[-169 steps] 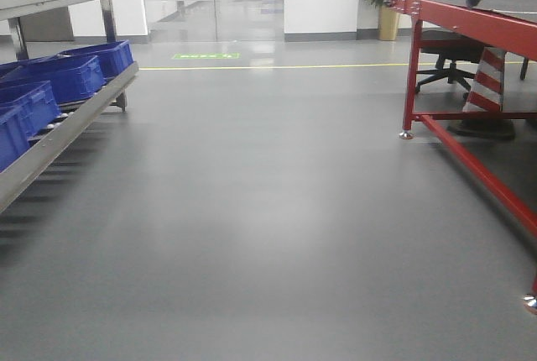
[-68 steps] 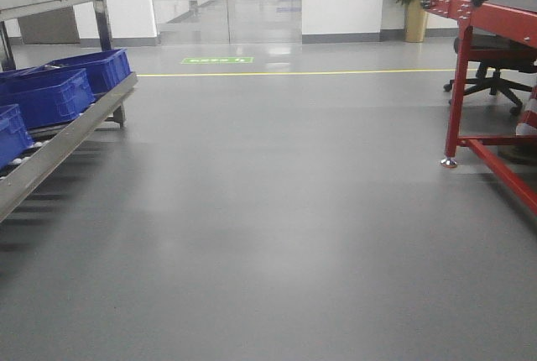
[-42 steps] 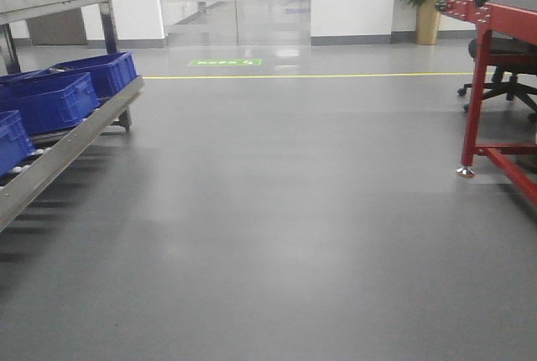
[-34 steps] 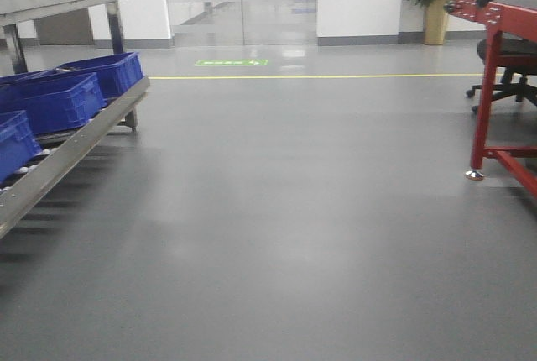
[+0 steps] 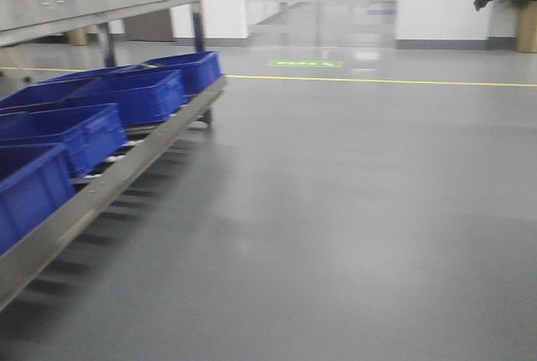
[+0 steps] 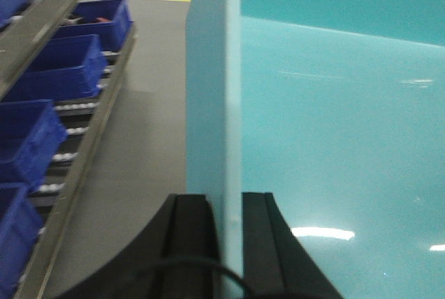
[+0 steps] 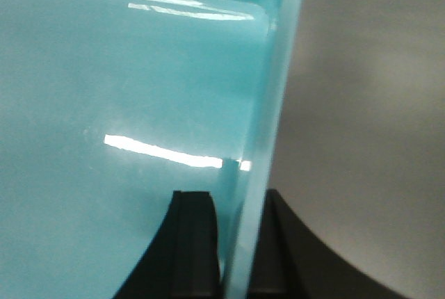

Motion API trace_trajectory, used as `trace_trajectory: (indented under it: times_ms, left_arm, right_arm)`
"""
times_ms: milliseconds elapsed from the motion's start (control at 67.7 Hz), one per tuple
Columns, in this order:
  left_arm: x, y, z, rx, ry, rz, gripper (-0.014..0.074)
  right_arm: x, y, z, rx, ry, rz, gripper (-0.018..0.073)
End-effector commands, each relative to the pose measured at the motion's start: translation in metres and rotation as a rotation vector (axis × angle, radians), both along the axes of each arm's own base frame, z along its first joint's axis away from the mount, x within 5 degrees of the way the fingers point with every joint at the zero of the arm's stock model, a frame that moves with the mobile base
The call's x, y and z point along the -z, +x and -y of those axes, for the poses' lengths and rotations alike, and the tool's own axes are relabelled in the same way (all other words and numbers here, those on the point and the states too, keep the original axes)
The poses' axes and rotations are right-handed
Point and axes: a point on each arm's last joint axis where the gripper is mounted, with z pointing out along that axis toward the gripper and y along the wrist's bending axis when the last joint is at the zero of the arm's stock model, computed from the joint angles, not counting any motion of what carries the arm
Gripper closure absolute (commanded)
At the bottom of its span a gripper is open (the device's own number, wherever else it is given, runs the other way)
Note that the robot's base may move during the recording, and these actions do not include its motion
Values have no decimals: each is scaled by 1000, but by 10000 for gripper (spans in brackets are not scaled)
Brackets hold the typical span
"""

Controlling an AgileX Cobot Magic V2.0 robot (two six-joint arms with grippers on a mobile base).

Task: Move two blue bins to right shelf middle
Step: 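Turn and drive the base up to the other bin shelf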

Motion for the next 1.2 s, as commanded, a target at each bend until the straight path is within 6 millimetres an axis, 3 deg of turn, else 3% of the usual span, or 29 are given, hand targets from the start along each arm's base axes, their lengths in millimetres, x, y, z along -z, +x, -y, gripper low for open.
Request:
trace_trajectory:
  times_ms: [0,1181]
  left_arm:
    - [-14,-7,3,27,-83,70,707]
    - [-14,-7,3,27,-83,70,707]
  right_arm:
    - [-9,-2,2,-8,10,60,711]
    - [-9,-2,2,-8,10,60,711]
